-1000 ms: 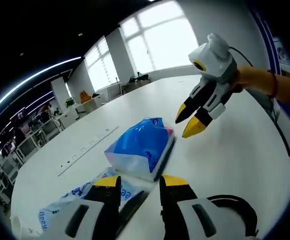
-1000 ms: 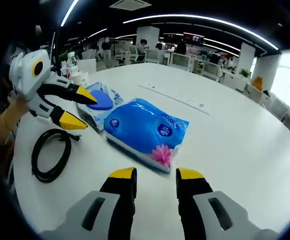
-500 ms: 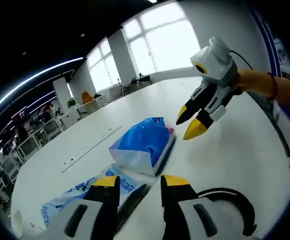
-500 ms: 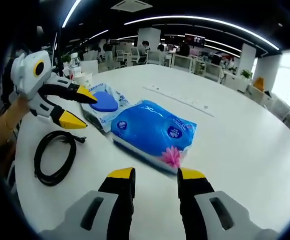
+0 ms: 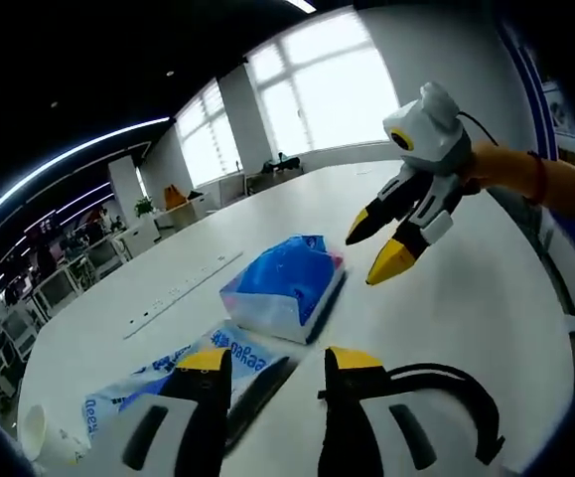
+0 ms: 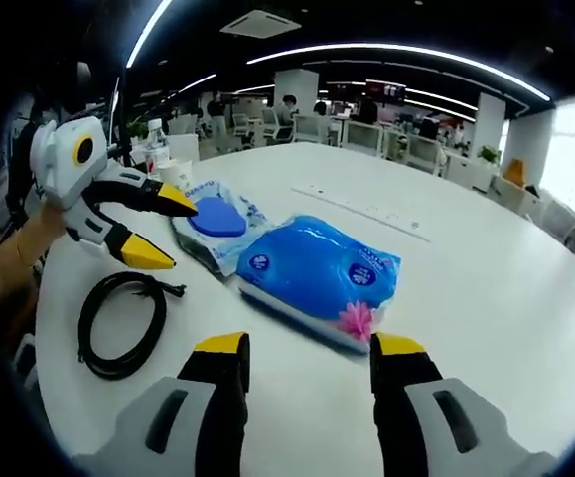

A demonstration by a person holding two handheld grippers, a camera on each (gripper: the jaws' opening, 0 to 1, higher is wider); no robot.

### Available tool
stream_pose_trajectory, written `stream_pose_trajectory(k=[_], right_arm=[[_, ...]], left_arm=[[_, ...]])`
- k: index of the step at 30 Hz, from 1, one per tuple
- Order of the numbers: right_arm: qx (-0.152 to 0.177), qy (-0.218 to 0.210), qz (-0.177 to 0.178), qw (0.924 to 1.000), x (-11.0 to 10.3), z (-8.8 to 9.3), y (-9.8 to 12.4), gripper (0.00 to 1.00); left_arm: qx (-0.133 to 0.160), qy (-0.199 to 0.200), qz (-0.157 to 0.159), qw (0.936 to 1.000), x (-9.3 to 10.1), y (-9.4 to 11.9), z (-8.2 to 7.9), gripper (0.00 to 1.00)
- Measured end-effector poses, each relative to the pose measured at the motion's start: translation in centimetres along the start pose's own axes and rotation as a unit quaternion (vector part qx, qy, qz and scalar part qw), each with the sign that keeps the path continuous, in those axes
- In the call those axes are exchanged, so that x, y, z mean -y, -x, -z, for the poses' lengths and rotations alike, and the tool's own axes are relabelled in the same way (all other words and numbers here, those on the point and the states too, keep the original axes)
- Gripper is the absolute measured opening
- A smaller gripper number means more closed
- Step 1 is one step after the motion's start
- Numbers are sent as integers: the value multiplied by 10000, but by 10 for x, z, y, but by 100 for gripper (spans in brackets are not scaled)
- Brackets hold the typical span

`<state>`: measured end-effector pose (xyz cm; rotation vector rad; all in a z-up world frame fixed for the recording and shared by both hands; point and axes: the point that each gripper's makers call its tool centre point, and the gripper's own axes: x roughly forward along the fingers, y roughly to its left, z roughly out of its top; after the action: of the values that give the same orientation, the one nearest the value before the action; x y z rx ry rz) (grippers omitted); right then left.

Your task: Arrange the tabletop items into an orderly group along one side of the table until the central work area is clear of visible clutter.

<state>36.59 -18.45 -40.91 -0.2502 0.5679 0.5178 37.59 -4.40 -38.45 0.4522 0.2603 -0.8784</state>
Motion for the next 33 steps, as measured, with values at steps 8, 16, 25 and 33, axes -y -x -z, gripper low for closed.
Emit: stream_pose_trajectory(k=[8, 16, 25, 33], right_arm=[[-43, 36, -185, 9998, -17, 0, 6, 50], [-31, 83, -253, 9996, -29, -2, 15, 50], [-110, 268, -349, 9990, -51, -2, 17, 49], [-183, 280, -352, 9988, -55, -1, 14, 48]], left_arm=[[-117, 37, 8, 9999, -1, 12, 6, 37], [-261, 163, -53, 9995, -8, 35, 17, 37], [-392, 224, -72, 9990, -12, 57, 38, 37], [-301, 368, -173, 9987, -18, 70, 42, 37]])
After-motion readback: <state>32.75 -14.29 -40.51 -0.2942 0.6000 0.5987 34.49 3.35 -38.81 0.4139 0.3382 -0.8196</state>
